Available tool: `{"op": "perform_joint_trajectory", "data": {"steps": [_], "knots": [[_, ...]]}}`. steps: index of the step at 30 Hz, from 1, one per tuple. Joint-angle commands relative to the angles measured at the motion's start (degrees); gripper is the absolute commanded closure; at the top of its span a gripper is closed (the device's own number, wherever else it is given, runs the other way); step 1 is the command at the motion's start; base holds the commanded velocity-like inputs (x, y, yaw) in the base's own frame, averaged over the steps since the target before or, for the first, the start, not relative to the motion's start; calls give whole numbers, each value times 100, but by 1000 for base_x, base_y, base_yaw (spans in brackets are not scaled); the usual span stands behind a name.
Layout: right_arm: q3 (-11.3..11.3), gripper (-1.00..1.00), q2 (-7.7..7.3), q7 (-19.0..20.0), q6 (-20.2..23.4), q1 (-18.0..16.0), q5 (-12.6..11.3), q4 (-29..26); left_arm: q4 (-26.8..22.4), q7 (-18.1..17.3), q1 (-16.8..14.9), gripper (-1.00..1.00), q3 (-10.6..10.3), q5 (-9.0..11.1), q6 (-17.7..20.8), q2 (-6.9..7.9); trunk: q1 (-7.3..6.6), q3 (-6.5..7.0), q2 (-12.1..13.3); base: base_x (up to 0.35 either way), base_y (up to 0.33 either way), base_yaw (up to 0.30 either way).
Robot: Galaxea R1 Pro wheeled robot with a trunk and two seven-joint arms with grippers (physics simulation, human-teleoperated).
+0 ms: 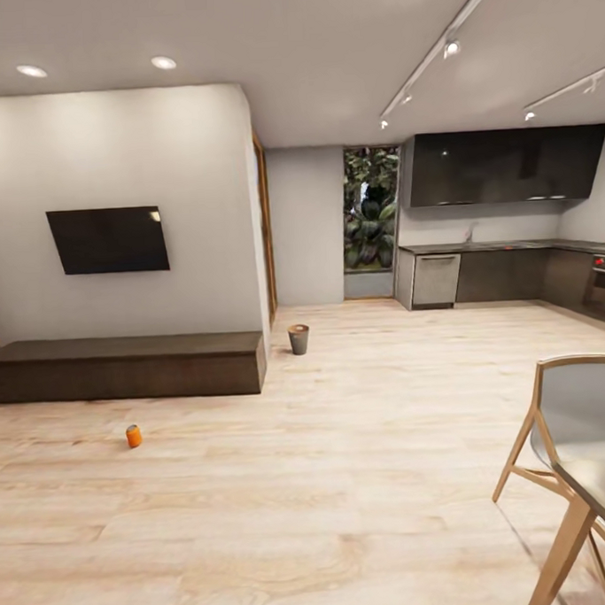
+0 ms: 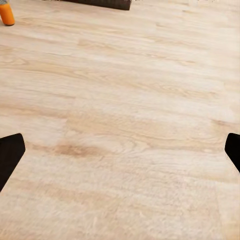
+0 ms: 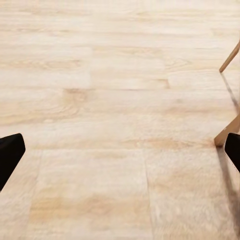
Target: Put the three can of soda from the living room inside the tash can in the kitchen.
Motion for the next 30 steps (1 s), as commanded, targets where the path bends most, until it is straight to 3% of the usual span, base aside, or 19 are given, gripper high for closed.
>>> {"op": "perform_joint_trajectory", "data": {"steps": [1, 30], "knots": [[0, -100, 1, -2, 0, -1, 0, 0, 0, 0, 0, -100, 0, 0, 0, 0, 0, 0, 0, 308, -124, 0], [0, -100, 4, -1, 0, -3, -2, 44, 0, 0, 0, -100, -9, -1, 0, 0, 0, 0, 0, 309, -114, 0]]}}
